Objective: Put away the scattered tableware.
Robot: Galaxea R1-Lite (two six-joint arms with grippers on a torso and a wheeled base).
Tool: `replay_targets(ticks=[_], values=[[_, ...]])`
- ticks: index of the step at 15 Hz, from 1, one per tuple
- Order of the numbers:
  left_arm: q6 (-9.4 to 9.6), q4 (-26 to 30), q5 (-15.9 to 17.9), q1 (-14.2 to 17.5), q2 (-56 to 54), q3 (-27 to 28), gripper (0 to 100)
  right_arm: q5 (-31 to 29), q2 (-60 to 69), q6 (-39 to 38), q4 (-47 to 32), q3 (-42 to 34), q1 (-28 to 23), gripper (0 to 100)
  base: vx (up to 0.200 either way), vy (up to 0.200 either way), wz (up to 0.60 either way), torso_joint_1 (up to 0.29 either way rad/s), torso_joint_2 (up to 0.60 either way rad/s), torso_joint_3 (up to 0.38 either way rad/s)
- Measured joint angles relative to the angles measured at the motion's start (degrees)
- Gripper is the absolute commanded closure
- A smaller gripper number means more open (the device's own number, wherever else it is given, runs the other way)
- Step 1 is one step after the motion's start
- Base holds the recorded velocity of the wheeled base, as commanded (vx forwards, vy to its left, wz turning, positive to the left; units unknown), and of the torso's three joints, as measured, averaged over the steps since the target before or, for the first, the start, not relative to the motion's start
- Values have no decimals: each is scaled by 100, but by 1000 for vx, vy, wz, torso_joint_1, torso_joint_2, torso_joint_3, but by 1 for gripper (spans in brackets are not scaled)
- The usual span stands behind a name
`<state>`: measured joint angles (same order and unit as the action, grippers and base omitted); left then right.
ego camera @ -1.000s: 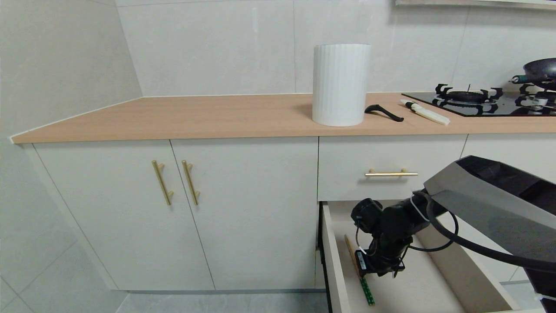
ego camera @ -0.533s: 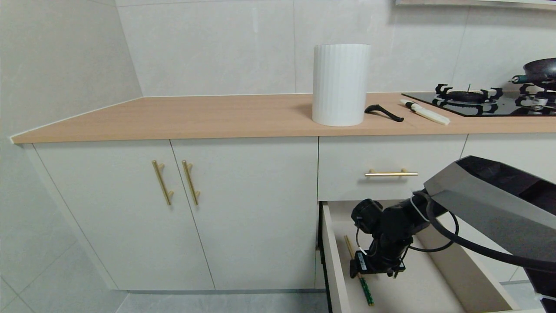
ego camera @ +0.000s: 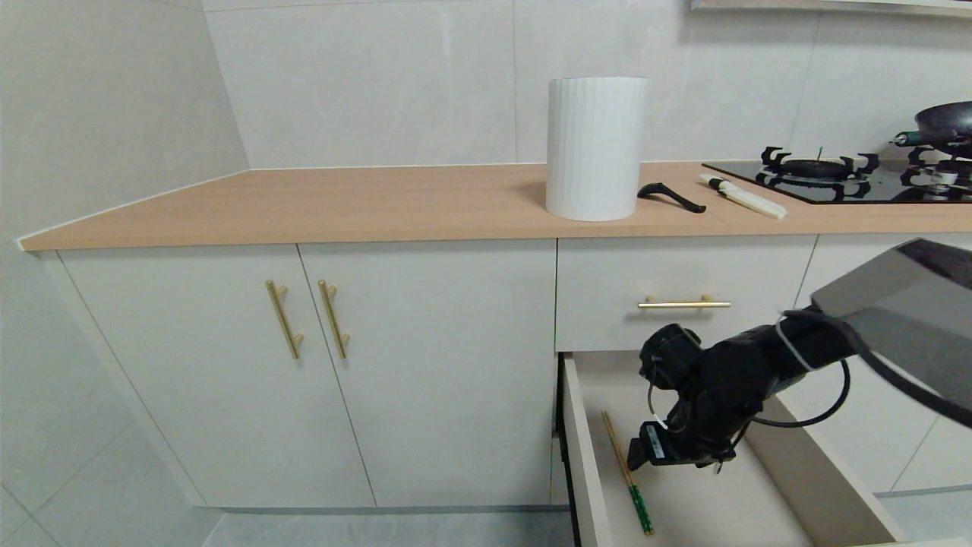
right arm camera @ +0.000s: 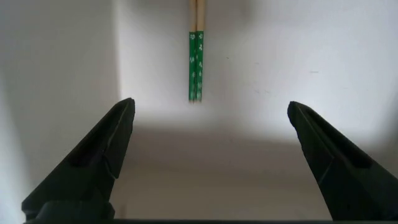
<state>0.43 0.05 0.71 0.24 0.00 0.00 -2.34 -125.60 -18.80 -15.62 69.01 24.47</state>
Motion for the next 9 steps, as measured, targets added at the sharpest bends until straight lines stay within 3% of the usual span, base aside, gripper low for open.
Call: replay_targets(ticks=[9], values=[[1,2,0,2,0,2,0,35,2684,895,27,-763,-553,0,0,0,0,5,-25,-18]])
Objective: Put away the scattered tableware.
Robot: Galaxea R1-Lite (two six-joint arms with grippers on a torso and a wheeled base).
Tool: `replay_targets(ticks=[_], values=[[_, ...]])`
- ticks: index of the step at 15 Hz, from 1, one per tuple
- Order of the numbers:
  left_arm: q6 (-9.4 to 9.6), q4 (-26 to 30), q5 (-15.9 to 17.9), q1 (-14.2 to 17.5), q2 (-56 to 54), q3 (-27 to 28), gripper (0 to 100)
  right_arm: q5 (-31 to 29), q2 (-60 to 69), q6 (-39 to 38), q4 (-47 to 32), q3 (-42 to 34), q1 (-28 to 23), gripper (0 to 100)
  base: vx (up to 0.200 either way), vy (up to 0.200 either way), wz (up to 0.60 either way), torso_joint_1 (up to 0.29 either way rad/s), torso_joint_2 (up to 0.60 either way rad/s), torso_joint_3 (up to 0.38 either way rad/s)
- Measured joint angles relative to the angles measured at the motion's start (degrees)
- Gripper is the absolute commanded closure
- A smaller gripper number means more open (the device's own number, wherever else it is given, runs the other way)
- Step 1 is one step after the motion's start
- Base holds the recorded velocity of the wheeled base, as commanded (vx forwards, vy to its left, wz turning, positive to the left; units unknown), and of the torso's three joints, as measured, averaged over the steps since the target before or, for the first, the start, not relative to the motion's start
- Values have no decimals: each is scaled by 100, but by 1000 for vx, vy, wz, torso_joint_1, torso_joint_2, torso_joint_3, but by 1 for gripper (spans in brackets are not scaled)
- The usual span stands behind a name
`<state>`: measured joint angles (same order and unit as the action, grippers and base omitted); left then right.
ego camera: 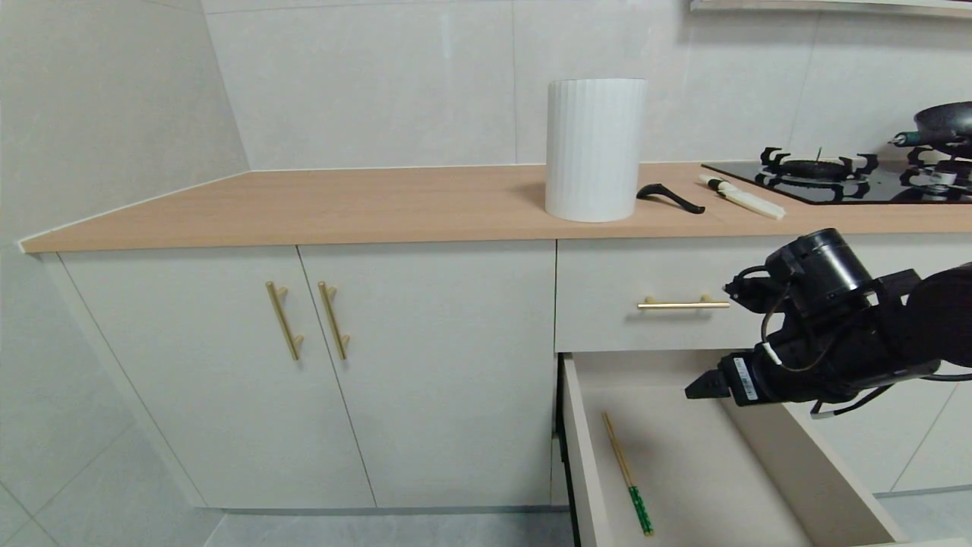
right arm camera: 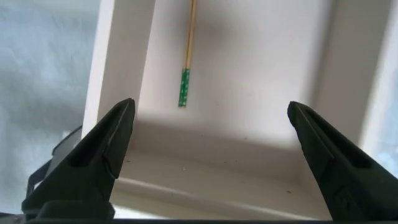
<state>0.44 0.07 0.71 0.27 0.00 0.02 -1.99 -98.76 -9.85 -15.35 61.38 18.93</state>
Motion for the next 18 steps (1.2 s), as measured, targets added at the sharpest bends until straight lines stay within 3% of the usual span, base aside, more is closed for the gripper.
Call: replay_targets(ticks=[3,18], values=[[-1,-5,-2,-2,0,-2,0,-9,262,26,20,-27,-78,0,0,0,0,53,-242,-264],[2,-2,0,0,0,0,0,-30,377,149,145,-39,-315,0,0,0,0,194,-490,-286]])
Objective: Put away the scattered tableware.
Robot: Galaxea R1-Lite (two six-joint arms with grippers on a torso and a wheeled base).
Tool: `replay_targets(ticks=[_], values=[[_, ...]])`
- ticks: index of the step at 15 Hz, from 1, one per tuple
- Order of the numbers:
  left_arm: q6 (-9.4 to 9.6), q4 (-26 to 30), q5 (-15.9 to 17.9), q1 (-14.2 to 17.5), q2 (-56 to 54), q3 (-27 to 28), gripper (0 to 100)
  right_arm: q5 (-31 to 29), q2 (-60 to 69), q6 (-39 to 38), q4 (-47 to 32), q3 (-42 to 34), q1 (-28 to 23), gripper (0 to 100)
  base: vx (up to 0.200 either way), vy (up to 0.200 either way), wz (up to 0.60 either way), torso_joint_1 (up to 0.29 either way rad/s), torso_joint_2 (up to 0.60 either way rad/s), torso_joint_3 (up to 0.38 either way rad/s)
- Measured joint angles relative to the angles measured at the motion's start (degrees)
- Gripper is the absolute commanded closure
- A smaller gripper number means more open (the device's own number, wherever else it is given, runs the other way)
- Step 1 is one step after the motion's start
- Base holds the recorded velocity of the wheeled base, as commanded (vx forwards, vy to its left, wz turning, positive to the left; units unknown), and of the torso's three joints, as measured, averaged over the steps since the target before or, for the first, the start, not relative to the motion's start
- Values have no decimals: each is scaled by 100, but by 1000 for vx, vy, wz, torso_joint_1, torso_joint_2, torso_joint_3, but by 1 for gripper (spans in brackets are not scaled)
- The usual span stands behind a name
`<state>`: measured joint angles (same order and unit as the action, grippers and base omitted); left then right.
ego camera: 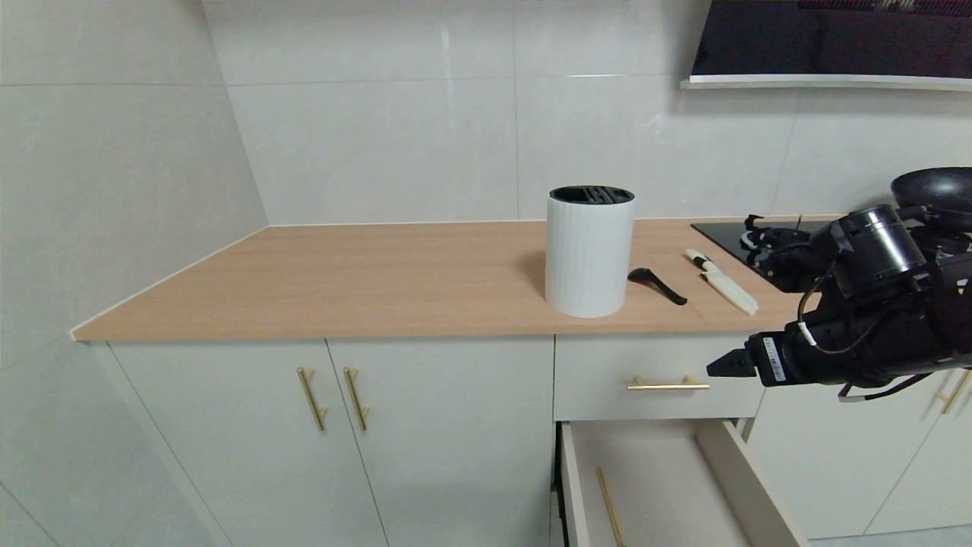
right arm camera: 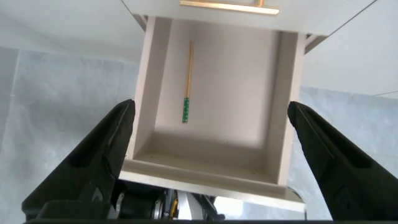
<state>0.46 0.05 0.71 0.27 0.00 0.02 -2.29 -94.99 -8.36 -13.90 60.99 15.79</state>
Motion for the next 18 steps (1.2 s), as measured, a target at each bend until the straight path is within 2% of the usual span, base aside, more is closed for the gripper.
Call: replay_targets(ticks=[5,11,14,18], values=[[-2,-2,-2,-2,0,-2,0,-2,-7,46,139,-7,-46,0,0,0,0,184,-410,-230],[-2,-2,0,-2,0,-2,0,140,-602,945,1606,221,-590,0,0,0,0,13,-28,-16],[0,0,0,-2,0,-2,0,505,-1369,1186,1882,981,-822,0,0,0,0,0,0,0],[-2,0,-2,-2,0,-2,0,1403,-2599,1575,1969,2358,-1133,0,0,0,0,0,0,0]])
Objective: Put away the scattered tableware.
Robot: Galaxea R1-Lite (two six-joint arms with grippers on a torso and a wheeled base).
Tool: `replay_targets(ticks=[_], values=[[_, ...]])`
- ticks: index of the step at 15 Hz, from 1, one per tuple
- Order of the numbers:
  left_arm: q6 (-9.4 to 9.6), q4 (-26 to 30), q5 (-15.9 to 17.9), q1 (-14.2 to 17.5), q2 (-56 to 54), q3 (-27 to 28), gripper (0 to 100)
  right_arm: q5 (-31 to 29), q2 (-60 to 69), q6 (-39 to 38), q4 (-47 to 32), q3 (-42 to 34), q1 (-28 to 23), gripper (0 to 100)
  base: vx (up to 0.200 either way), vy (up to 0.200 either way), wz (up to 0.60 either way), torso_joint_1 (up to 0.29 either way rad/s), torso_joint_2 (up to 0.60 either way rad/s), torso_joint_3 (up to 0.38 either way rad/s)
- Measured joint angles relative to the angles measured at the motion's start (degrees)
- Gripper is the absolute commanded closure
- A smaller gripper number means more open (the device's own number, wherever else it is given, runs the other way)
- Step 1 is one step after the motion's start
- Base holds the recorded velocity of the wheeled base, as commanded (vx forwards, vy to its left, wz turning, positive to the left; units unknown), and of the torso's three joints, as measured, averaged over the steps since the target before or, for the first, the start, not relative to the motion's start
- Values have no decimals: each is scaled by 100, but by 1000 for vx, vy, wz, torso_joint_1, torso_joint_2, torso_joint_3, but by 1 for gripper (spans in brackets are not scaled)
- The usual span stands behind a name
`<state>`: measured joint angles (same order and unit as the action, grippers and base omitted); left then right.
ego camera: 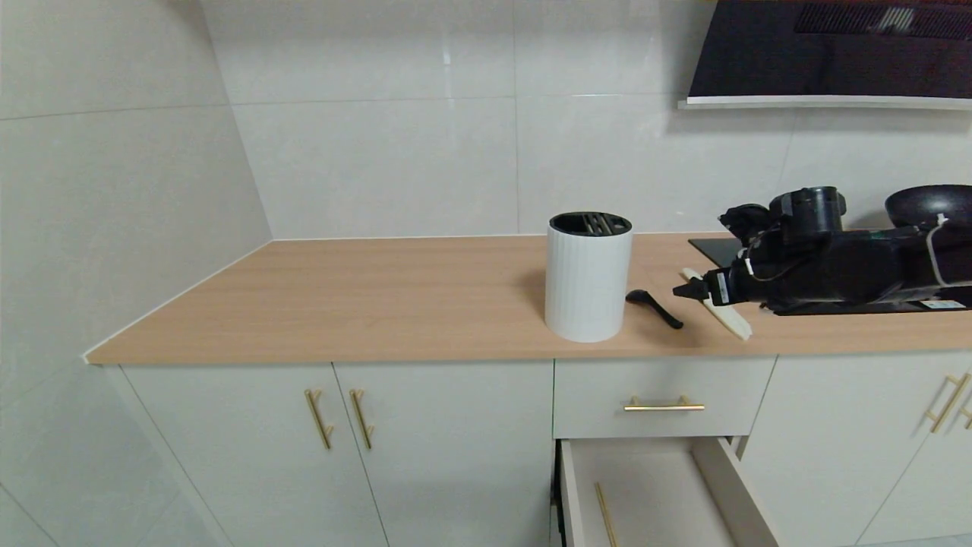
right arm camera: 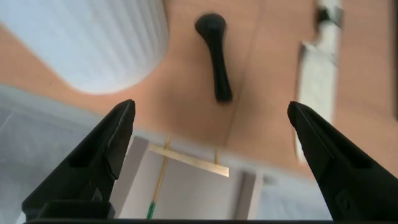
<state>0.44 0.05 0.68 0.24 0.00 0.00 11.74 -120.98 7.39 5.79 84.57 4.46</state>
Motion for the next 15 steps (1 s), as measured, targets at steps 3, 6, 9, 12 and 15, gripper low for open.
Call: replay_targets(ticks=[3,6,9,12,15], values=[[2,0,2,0,0,0,0,189,-590,33,123,346,-39,0,0,0,0,0,0,0],[5,0,0,0,0,0,0,257,-1122,18,666,542,-28,0,0,0,0,0,0,0],[2,2,2,0,0,0,0,273,-1423,11,712,621,-11,0,0,0,0,0,0,0],[0,0,2,0,0,0,0,233,-1730,11,1063,735,5,0,0,0,0,0,0,0],[0,0,2,0,0,0,0,222,-1899,9,1125,774,20,0,0,0,0,0,0,0]])
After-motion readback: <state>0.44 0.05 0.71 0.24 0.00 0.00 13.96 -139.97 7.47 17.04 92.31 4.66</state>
